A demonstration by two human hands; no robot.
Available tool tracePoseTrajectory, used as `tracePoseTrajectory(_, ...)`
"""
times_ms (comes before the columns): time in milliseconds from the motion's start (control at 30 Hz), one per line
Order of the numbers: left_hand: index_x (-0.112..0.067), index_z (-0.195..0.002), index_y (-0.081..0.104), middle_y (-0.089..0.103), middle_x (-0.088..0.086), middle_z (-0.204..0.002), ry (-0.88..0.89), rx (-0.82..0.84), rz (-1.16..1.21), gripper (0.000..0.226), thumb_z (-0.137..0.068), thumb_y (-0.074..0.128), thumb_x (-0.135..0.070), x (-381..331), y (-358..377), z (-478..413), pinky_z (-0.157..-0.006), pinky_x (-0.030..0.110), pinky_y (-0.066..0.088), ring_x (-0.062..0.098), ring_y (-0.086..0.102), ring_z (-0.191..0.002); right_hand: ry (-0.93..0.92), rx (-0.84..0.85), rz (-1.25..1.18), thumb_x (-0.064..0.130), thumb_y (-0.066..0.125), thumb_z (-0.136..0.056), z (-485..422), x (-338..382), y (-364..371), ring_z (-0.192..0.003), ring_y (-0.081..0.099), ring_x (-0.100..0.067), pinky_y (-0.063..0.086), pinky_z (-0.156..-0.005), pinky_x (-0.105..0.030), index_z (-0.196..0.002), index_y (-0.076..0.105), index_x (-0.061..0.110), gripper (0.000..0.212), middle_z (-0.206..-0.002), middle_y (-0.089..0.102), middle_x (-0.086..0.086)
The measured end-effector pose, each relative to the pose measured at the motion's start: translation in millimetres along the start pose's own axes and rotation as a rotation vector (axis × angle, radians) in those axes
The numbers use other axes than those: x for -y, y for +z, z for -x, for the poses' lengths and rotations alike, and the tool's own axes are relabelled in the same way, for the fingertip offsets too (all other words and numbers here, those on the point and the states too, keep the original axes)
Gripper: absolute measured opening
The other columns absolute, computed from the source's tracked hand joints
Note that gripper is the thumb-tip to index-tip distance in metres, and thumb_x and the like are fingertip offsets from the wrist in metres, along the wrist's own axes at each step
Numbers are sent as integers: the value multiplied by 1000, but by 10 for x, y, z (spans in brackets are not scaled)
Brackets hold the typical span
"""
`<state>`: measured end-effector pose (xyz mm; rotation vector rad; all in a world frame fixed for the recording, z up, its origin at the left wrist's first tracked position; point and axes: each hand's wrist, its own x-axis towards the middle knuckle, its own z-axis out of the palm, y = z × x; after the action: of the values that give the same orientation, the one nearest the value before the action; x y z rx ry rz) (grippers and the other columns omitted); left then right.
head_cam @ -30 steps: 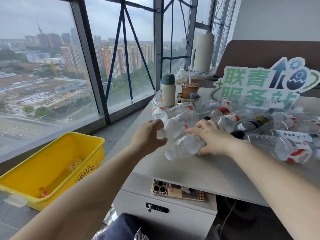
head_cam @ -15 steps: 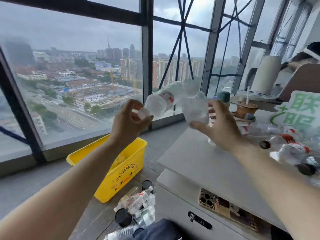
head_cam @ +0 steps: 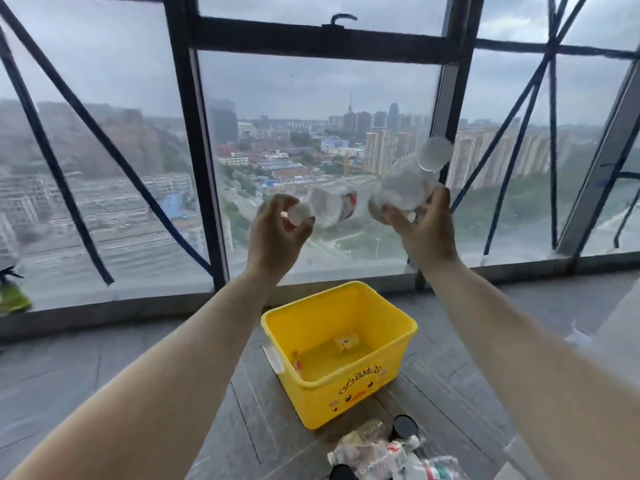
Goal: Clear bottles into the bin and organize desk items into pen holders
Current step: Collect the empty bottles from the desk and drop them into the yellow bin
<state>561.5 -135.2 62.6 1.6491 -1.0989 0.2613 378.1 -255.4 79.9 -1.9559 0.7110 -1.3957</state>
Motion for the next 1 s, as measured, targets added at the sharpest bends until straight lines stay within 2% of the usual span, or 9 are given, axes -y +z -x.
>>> tracePoseTrajectory(33, -11, -132, 45, 51, 13, -131, -97, 94, -112, 55, -86, 66, -33, 103, 120, -160, -87, 26, 48, 26, 58, -113, 105, 73, 48, 41, 77, -74, -155, -111, 153, -121, 49, -27, 46, -101, -48, -135, 26, 12, 84, -135, 43, -10)
tracePoseTrajectory(100, -12, -147, 23, 30, 14, -150, -288, 318, -294, 79, -86, 66, -38, 291, 316, -324, -105, 39, 36, 32, 37, -134, 392, 217, 194, 34, 75, -78, -322, -340, 370, -124, 42, -32, 40, -105, -48, -136, 22, 12, 82, -136, 35, -14)
tracePoseTrajectory(167, -14, -151, 15, 20, 13, -155, -304, 448, -353, 85, -87, 65, -39, 468, 426, -303, -111, 41, 29, 30, 26, -141, 544, 269, 254, 30, 73, -81, -314, -580, 466, -127, 40, -35, 39, -104, -45, -138, 19, 8, 82, -139, 32, -16)
tracePoseTrajectory(233, -13, -149, 25, 28, 10, -154, -270, 531, -378, 73, -89, 62, -36, 645, 487, -190, -111, 39, 30, 27, 30, -140, 566, 336, 330, 33, 72, -82, -223, -799, 468, -131, 38, -36, 38, -101, -43, -145, 17, 7, 87, -147, 30, -16)
tracePoseTrajectory(333, -12, -139, 45, 50, 9, -139, -287, 608, -376, 55, -91, 58, -35, 739, 524, 33, -100, 37, 43, 26, 50, -124, 615, 490, 341, 32, 70, -84, -37, -960, 361, -131, 41, -32, 39, -99, -41, -146, 26, 8, 79, -148, 36, -15)
tracePoseTrajectory(500, -15, -131, 51, 58, 4, -130, -176, 697, -314, 48, -90, 60, -37, 502, 638, 371, -95, 36, 48, 21, 56, -115, 613, 706, 364, 37, 69, -85, 252, -853, -8, -130, 43, -28, 39, -104, -40, -144, 34, 13, 73, -147, 41, -10)
tracePoseTrajectory(667, -20, -129, 53, 58, -2, -129, -41, 773, -279, 46, -89, 61, -40, 6, 921, 737, -91, 35, 50, 18, 56, -114, 532, 615, 462, 39, 67, -86, 607, -657, -637, -124, 48, -22, 41, -92, -29, -134, 45, 13, 59, -138, 49, -8)
tracePoseTrajectory(833, -22, -127, 55, 58, -2, -128, 111, 838, -159, 45, -88, 62, -41, -750, 1303, 1101, -91, 35, 49, 17, 56, -114, 435, 421, 631, 35, 66, -87, 1099, -413, -1621, -124, 49, -19, 37, -98, -26, -129, 52, 12, 50, -135, 53, -4)
tracePoseTrajectory(1000, -21, -125, 56, 57, -1, -129, 260, 895, -34, 43, -86, 64, -37, -1582, 1711, 1557, -93, 27, 42, 17, 55, -115, 494, 254, 810, 34, 66, -86, 1620, -267, -2652, -126, 49, -18, 35, -100, -24, -130, 53, 17, 49, -136, 54, 1)
